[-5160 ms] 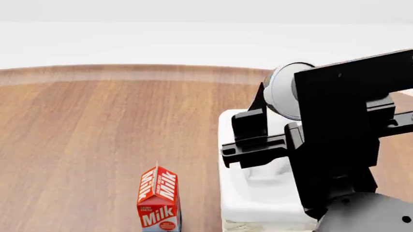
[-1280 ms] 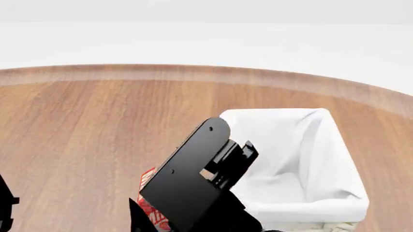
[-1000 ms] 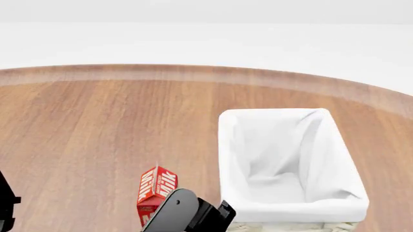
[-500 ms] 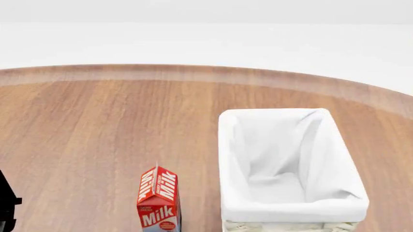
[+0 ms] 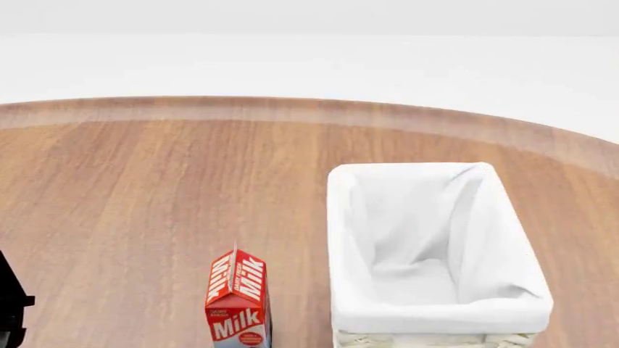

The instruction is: Pick up the alphabet soup and the tomato sauce, and put them in the basket.

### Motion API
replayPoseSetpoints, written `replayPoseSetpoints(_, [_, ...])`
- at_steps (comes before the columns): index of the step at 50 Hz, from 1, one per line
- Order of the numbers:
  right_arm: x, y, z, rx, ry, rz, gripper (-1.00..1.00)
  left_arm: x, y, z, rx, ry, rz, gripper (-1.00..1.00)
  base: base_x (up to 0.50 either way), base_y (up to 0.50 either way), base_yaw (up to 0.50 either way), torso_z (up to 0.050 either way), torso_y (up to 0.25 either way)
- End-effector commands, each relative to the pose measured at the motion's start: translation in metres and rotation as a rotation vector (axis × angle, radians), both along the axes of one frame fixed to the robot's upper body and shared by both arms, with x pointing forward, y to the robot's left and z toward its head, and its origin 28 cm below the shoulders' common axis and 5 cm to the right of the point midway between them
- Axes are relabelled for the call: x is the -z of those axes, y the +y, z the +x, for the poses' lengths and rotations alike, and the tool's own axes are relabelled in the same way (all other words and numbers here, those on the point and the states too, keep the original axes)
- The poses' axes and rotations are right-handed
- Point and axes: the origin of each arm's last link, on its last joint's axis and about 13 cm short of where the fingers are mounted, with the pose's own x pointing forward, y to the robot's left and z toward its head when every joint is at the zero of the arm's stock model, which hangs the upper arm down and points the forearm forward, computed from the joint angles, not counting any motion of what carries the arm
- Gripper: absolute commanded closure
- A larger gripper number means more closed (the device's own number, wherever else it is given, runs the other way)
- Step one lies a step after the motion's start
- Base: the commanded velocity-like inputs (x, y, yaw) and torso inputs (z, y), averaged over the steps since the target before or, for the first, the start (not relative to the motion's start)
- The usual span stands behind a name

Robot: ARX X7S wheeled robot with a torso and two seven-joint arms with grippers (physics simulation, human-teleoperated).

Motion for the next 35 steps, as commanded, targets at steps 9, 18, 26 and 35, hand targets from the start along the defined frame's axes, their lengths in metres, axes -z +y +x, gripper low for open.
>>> replayPoseSetpoints(9, [0.024,-0.011,-0.014,0.059,0.112,-0.051,-1.00,0.000,-0.001,0.000,0.002,-0.002,0.001,-1.00,0.00,0.00,0.00,0.000,0.000])
replayPoseSetpoints(18, [0.032,-0.014,-0.018,0.064,0.118,-0.064,-1.00,-0.001,-0.002,-0.001,0.002,-0.003,0.004,-1.00,0.00,0.00,0.00,0.000,0.000])
replayPoseSetpoints(26, [0.035,-0.013,-0.020,0.061,0.129,-0.063,-1.00,-0.001,-0.002,0.000,0.004,-0.003,0.002,-1.00,0.00,0.00,0.00,0.000,0.000])
replayPoseSetpoints(35, [0.035,-0.010,-0.020,0.042,0.139,-0.059,-1.00,-0.001,-0.001,0.000,0.003,-0.005,0.000,-1.00,0.00,0.00,0.00,0.000,0.000])
